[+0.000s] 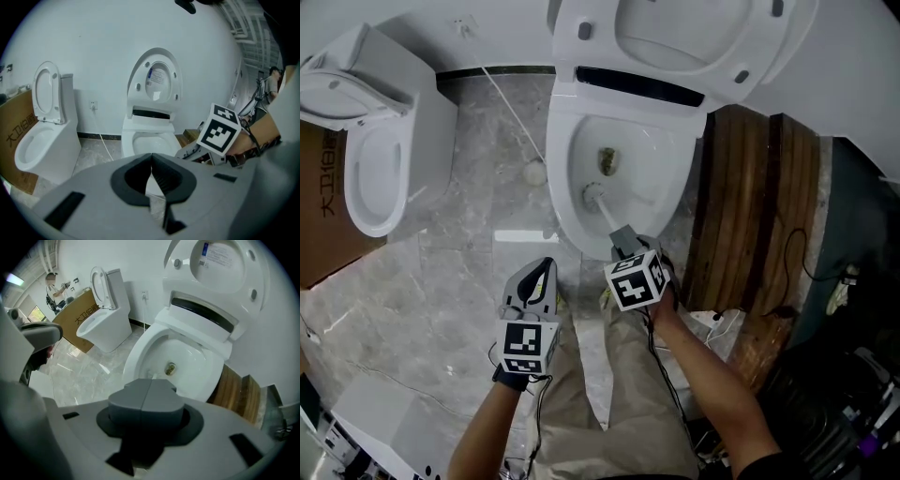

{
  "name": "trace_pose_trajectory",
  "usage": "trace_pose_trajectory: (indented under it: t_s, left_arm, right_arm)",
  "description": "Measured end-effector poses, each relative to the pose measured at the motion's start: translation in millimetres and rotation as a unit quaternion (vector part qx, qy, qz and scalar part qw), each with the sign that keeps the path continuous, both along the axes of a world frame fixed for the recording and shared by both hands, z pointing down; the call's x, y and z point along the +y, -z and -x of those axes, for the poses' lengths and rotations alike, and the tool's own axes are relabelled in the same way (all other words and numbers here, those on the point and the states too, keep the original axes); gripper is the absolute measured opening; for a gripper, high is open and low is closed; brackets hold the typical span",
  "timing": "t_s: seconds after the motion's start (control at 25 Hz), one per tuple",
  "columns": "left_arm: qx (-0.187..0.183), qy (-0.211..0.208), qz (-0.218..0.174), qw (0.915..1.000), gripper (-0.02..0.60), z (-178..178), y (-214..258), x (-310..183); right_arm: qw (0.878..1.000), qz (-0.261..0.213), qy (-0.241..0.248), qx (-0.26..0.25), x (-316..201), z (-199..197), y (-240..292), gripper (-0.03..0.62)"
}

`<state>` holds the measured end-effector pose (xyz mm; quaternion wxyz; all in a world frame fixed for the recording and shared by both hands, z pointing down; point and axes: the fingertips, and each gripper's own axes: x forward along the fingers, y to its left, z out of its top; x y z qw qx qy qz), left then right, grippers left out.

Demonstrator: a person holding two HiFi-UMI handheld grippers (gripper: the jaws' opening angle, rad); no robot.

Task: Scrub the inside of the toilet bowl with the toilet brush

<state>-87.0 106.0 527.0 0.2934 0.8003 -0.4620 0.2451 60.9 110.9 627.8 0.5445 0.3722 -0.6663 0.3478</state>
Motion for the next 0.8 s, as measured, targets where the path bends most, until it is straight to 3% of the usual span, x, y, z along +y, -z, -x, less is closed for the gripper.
trace_pose_trajectory:
  t_s: [0.2, 0.48, 0.8]
  left_arm:
    - [0.001, 0.008, 0.001, 1.0, 0.012, 6, -3, 2]
    - [0.0, 0.019, -0.001, 0.9998, 0.012, 18, -5, 1]
    - [-0.003, 0.027, 0.002, 0.9996, 0.012, 25, -10, 8]
  right_arm:
    - [1.0, -0.002, -0.014, -0.024, -22, 3, -1, 0.153]
    - [0.995, -0.013, -0.077, -0.057, -47, -6, -16, 0.153]
    - [0.99, -0.031, -0.115, -0.073, -81, -12, -29, 0.153]
